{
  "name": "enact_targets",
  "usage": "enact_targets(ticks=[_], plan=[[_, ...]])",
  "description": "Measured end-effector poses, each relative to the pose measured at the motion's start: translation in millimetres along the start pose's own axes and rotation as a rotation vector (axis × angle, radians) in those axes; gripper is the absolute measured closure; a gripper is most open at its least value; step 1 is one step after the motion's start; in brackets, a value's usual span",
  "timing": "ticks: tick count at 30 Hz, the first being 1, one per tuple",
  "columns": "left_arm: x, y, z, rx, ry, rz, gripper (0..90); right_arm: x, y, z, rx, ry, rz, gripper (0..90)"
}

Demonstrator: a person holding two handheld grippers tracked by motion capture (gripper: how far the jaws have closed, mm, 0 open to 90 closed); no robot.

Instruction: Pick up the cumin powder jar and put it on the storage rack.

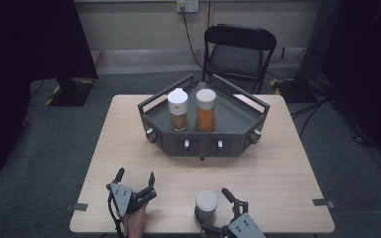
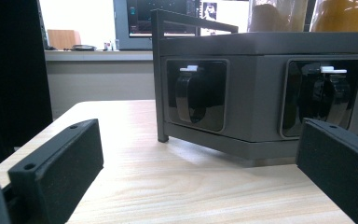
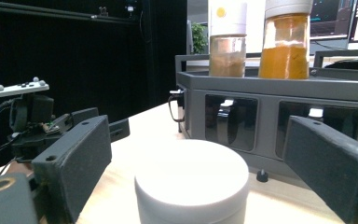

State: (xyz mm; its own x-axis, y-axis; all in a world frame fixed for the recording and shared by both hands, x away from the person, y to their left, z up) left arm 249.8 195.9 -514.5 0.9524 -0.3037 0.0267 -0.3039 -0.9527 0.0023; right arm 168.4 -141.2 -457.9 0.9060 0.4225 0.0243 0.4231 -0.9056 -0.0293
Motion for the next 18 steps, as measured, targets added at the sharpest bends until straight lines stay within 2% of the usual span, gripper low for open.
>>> enact_targets(ticks=[10, 18], plan=[[0.0, 0.0, 0.0, 0.000, 0.000, 0.000, 0.3, 2.7, -1.8, 6.0, -0.012, -0.038, -0.021, 14.1], [-0.2, 0.0, 0.0, 0.000, 0.000, 0.000, 0.3, 6.0, -1.6, 12.8, 0.004, -0.057, -0.018, 18.1]])
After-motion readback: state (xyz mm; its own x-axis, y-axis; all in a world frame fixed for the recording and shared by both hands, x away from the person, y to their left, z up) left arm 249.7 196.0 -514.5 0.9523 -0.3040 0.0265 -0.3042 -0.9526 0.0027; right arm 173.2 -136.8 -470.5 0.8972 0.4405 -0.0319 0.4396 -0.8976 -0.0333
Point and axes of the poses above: each handheld gripper's, and its own axes: x roughly forward along the jaws, z roughly out of its underside, y roughly to its right, the point moved 9 cm from there along x, roughly forward along the jaws, and after that the axes turned 9 degrees about z, right-handed, at the moved point
